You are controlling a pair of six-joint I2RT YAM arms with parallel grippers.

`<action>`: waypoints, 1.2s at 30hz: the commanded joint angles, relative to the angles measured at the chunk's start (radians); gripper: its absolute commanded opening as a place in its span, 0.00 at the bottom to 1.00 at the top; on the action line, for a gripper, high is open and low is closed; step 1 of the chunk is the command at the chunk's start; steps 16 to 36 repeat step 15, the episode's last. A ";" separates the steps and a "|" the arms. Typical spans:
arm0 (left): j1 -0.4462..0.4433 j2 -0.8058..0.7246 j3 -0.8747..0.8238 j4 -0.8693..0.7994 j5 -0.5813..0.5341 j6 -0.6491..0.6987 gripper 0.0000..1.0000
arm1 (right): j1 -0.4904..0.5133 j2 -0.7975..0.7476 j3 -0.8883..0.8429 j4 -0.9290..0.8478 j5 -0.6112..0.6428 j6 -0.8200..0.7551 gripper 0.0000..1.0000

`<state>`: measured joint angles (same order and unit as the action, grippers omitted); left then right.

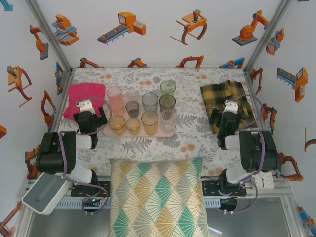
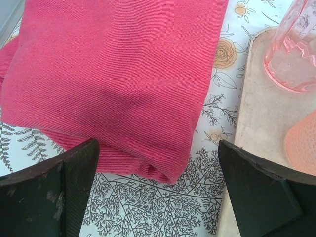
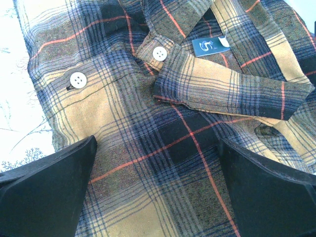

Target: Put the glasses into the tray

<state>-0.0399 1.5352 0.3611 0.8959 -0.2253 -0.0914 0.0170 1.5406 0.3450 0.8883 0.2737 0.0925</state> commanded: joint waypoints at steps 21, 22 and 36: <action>-0.002 0.008 0.022 -0.007 -0.012 0.016 0.97 | -0.012 0.004 0.013 0.037 -0.013 0.001 0.99; -0.002 0.008 0.022 -0.007 -0.012 0.016 0.97 | -0.012 0.004 0.013 0.037 -0.013 0.001 0.99; -0.002 0.008 0.022 -0.007 -0.012 0.016 0.97 | -0.012 0.004 0.013 0.037 -0.013 0.001 0.99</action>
